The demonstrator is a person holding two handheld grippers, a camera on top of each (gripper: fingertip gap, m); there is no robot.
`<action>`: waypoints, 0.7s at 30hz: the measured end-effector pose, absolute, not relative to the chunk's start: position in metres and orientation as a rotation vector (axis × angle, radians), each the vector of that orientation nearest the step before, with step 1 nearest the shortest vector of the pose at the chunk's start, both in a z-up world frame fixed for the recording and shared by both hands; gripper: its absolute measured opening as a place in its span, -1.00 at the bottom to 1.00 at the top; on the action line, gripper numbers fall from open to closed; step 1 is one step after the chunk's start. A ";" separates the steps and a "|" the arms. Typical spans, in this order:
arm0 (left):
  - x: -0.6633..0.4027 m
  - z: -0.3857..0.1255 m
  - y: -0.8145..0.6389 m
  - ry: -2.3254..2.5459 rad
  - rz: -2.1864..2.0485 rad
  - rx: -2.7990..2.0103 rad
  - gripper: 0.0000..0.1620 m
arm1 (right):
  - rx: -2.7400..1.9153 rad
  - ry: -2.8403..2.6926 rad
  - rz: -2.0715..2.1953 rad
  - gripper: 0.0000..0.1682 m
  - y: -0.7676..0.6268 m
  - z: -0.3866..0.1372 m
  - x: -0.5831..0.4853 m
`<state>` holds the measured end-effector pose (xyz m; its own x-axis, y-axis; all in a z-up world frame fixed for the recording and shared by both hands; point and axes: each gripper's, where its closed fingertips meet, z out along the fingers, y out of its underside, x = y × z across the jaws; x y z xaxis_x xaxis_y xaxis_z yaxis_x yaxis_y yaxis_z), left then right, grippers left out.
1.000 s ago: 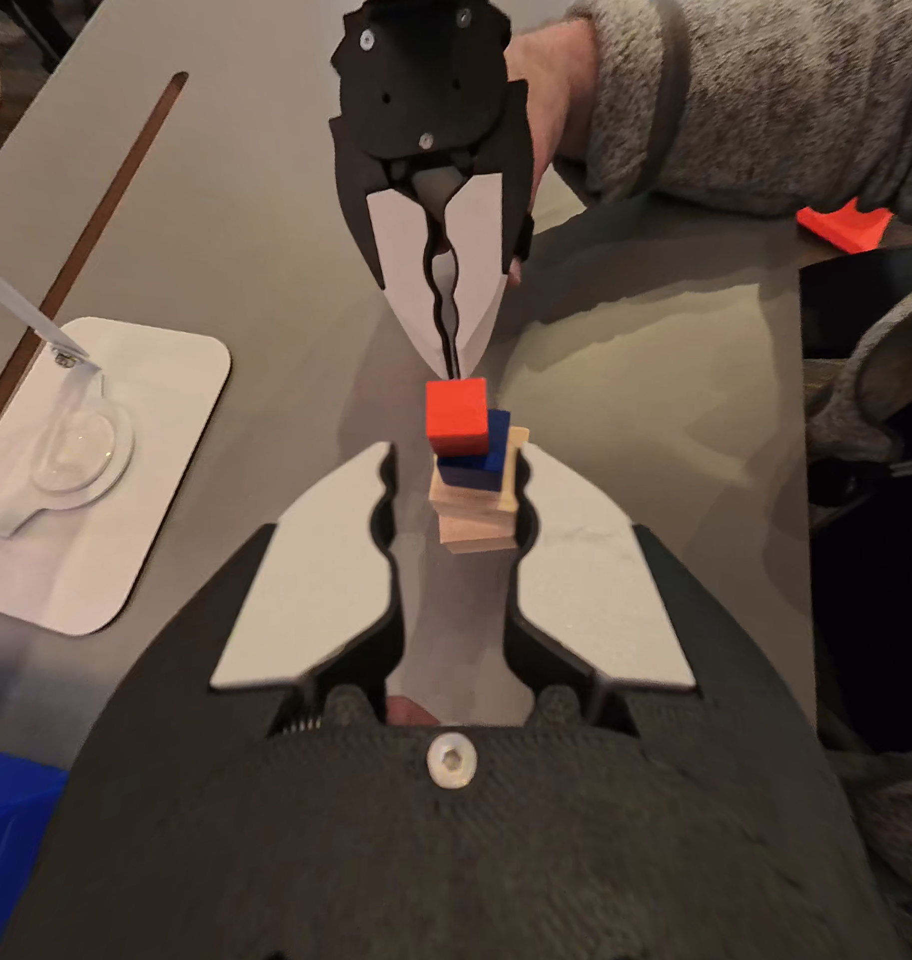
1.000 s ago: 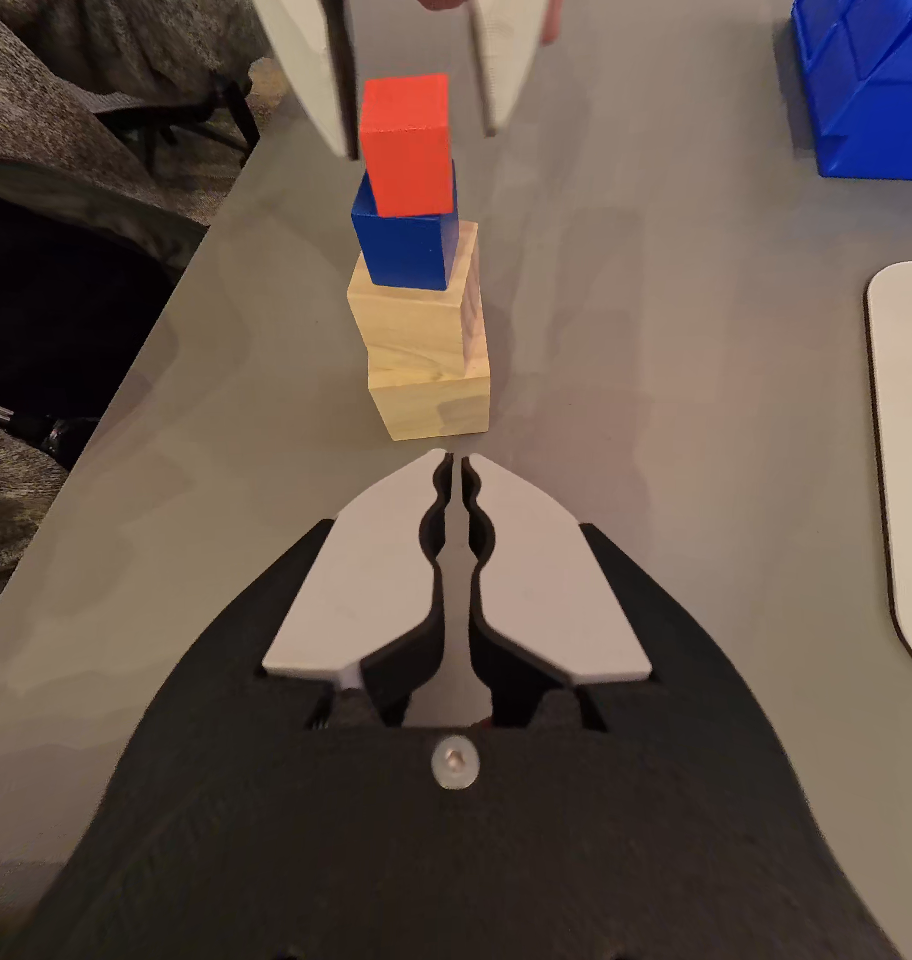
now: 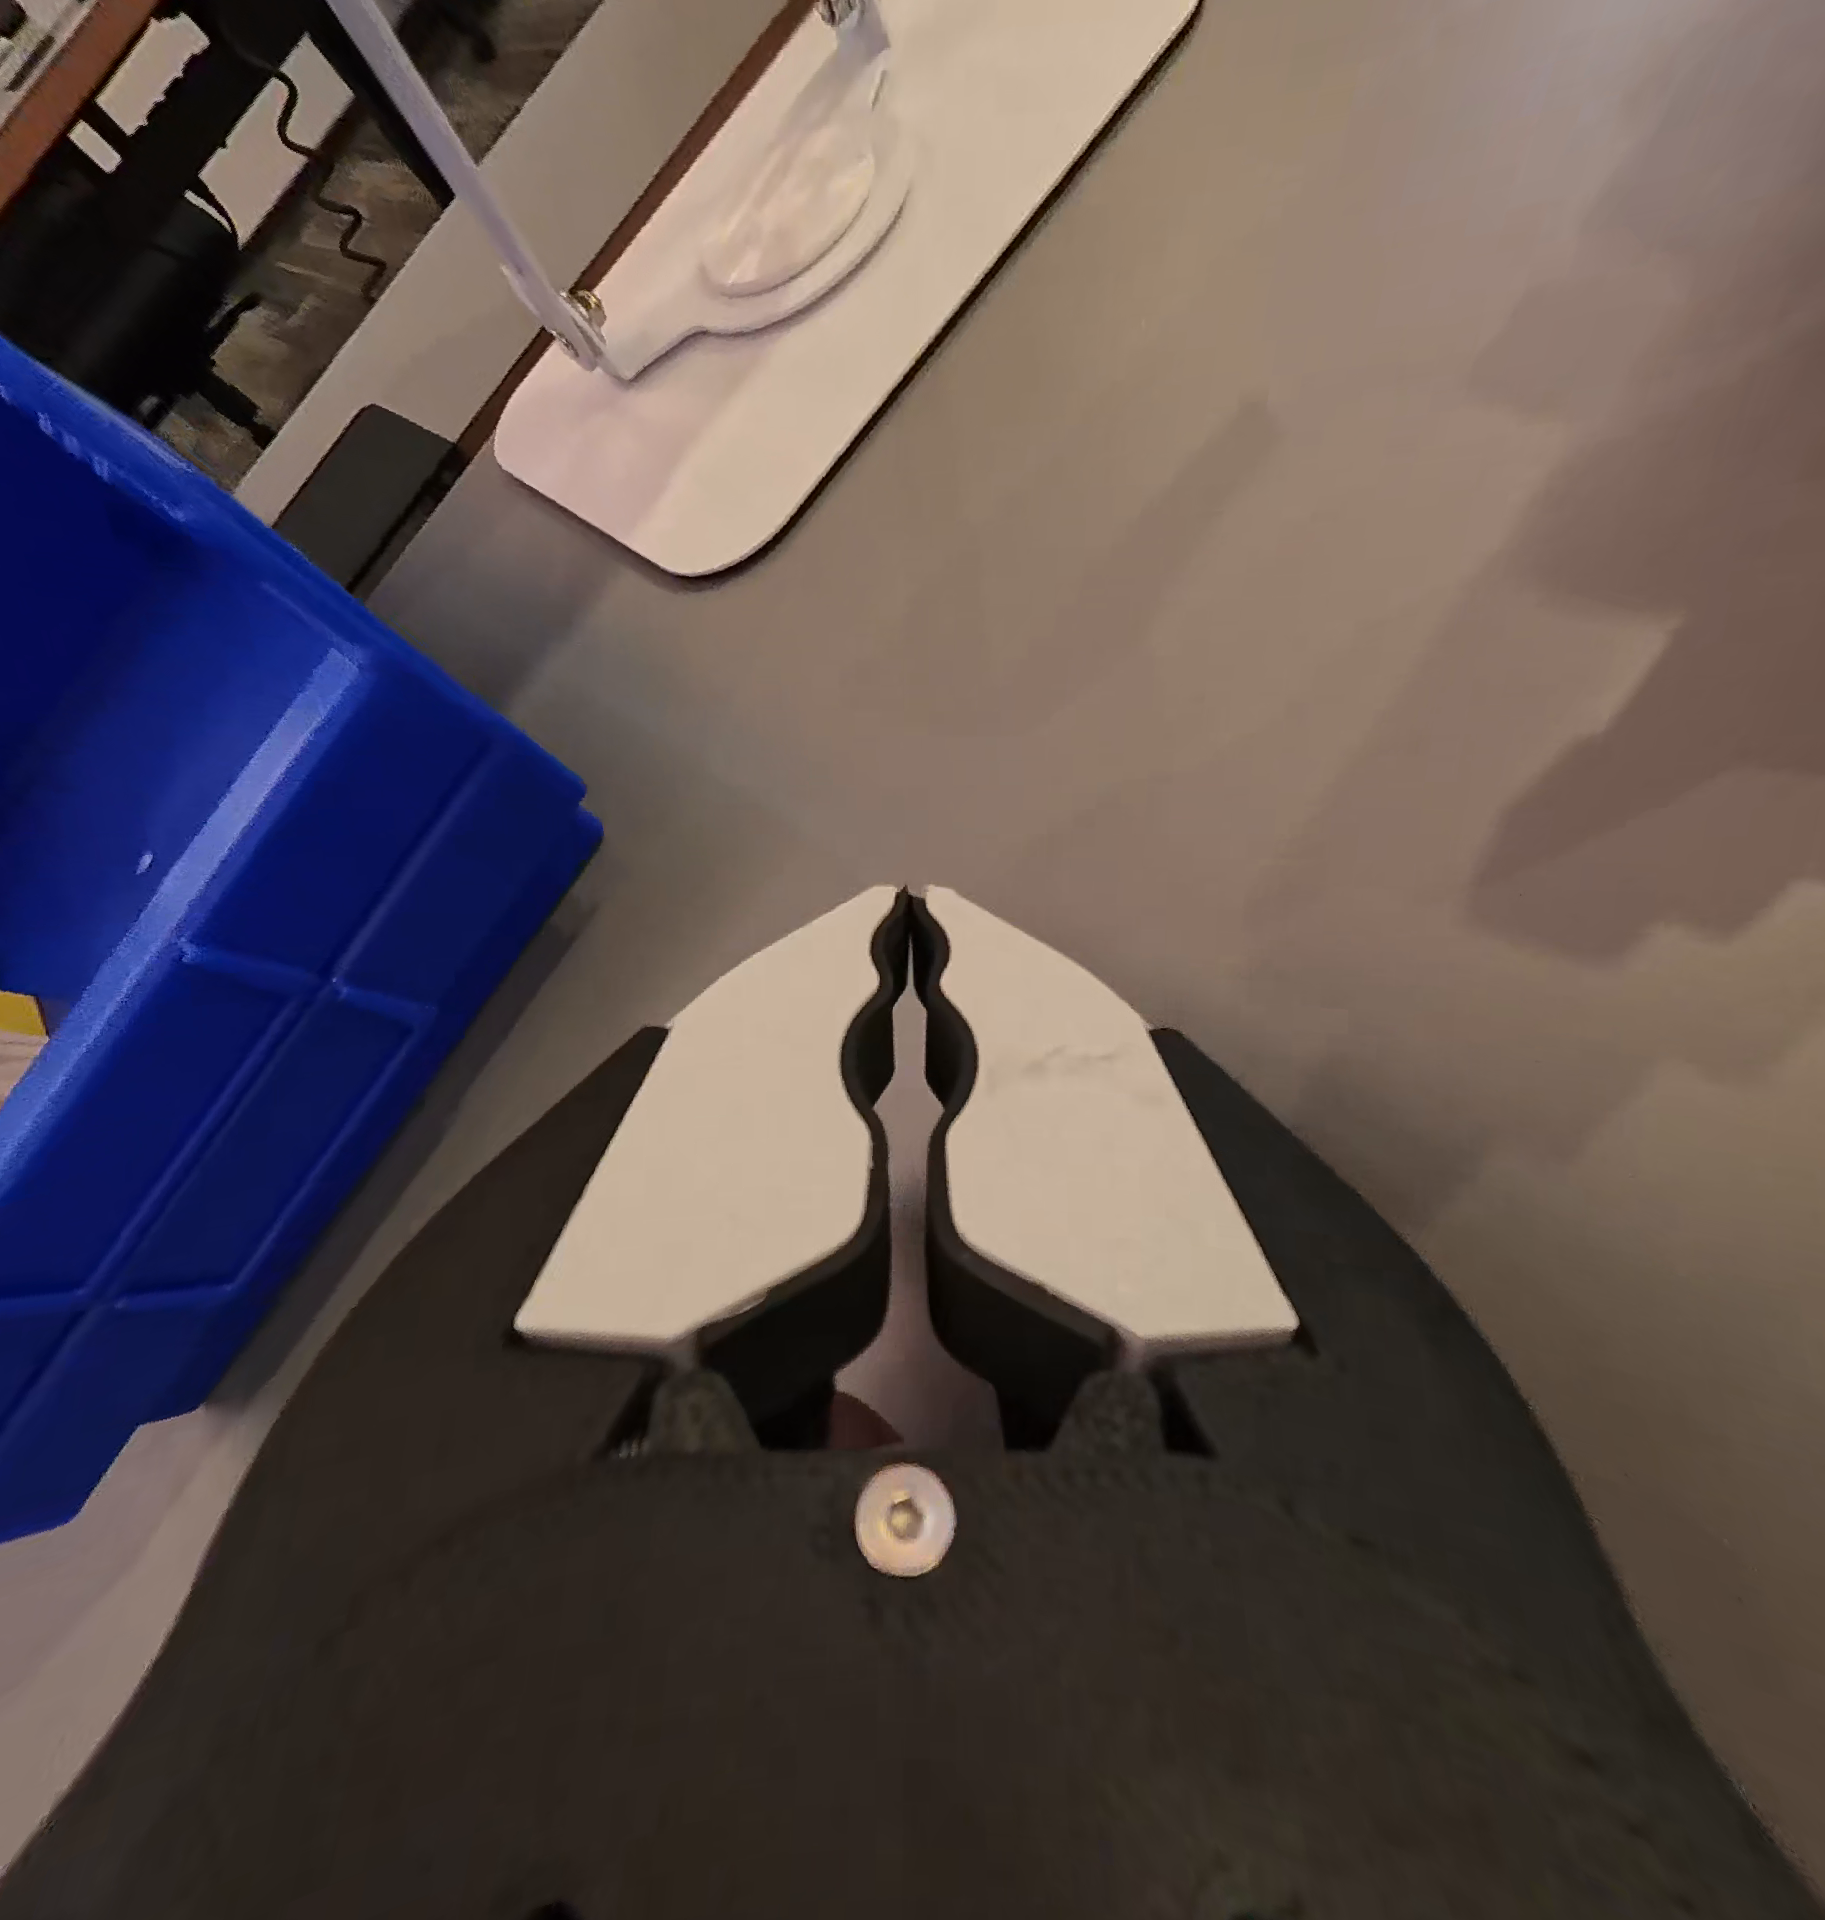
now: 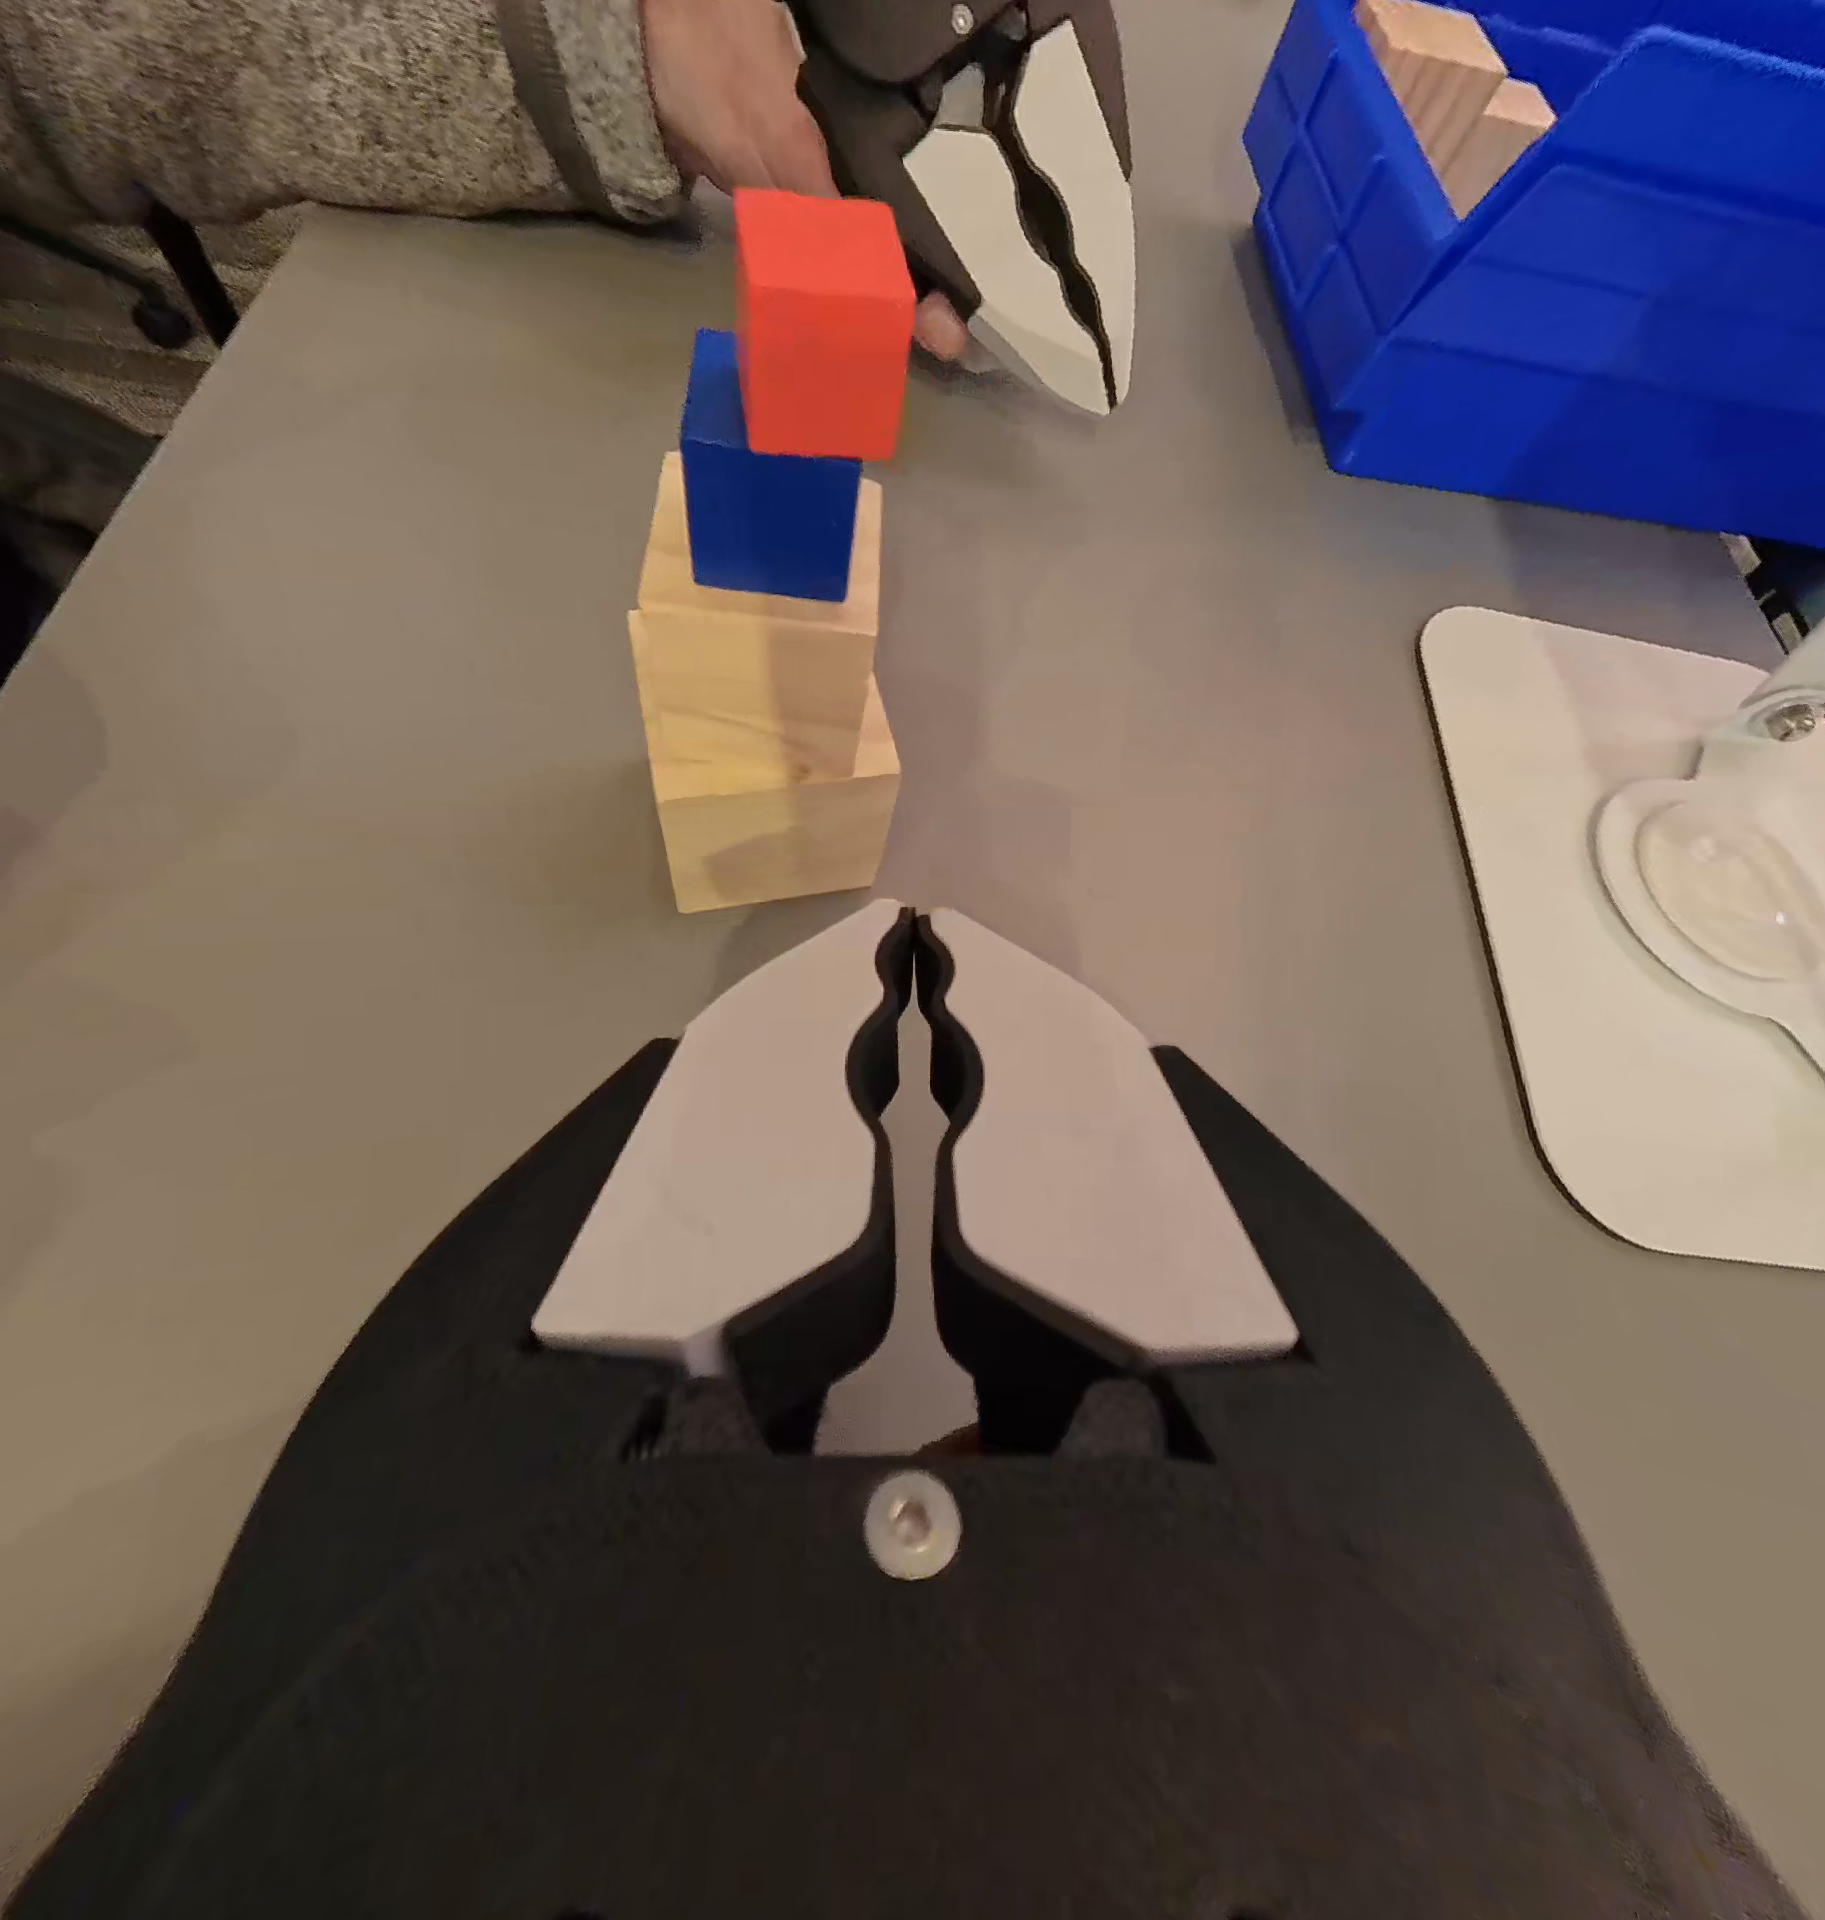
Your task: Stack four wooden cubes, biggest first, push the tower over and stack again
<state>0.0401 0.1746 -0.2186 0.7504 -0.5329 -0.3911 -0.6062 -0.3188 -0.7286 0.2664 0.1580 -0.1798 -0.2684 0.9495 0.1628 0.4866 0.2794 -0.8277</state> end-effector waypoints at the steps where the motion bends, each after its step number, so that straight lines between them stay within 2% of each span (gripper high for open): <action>1: 0.040 -0.218 0.175 0.860 0.101 -1.984 -1.00 | -1.292 -1.871 0.865 -1.00 0.159 -0.181 0.266; 21: 0.036 -0.217 0.180 0.843 0.137 -1.977 -1.00 | -1.295 -1.844 0.788 -1.00 0.168 -0.187 0.263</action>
<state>0.0363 0.1796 -0.2168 0.7560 -0.5042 -0.4173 -0.6104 -0.3129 -0.7277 0.2628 0.1683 -0.1866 -0.2197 0.9506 0.2192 0.4982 0.3025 -0.8126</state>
